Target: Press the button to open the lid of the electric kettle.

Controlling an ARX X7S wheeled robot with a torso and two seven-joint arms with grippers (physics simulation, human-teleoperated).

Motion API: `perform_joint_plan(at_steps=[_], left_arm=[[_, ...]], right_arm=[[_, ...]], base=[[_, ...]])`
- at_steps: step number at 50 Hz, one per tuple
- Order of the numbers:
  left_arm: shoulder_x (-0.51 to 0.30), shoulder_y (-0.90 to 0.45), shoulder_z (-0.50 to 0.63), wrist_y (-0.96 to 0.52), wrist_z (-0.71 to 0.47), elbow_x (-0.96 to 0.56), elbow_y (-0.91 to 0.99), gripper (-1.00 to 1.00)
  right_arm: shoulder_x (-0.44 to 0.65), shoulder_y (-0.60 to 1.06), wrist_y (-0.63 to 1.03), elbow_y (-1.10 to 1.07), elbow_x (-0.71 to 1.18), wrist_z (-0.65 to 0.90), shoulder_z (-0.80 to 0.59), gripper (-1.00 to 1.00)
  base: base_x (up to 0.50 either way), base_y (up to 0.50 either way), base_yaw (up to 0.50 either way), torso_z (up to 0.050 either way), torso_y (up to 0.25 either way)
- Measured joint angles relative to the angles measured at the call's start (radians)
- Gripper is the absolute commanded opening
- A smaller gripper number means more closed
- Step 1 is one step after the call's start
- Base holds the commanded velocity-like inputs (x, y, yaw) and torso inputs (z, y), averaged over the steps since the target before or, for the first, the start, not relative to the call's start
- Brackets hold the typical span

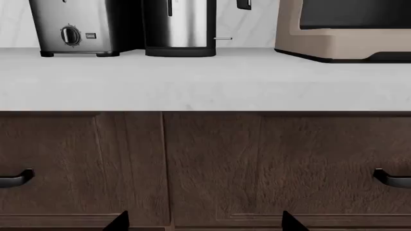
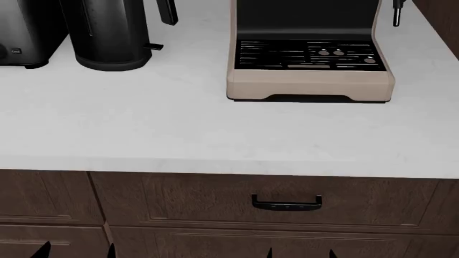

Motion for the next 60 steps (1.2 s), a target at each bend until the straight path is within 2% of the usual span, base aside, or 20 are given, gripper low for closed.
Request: perform_joint_plan(at_steps=[31, 47, 53, 60], left_arm=[[-0.060, 0.005, 0.075, -0.025, -0.129, 0.034, 0.015, 1.00], [-0.104, 0.026, 0.102, -0.002, -0.175, 0.053, 0.103, 1.00], [-0.120, 0.028, 0.111, -0.039, -0.184, 0.065, 0.177, 1.00], [-0.143, 0.002, 0.117, -0.165, -0.178, 0.090, 0.336, 1.00]], right_arm=[[0.054, 0.002, 0.007, -0.006, 0.072, 0.082, -0.064, 1.00], [0.084, -0.006, 0.016, -0.042, 0.106, 0.112, -0.095, 1.00], [0.101, -0.013, 0.087, -0.153, 0.125, 0.130, -0.097, 1.00], [0.129, 0.028, 0.292, -0.382, 0.160, 0.165, -0.087, 1.00]], base=[[0.00, 0.00, 0.00, 0.000, 0.000], [0.00, 0.00, 0.00, 0.050, 0.000], [0.00, 0.00, 0.00, 0.050, 0.000], [0.00, 0.00, 0.00, 0.050, 0.000]])
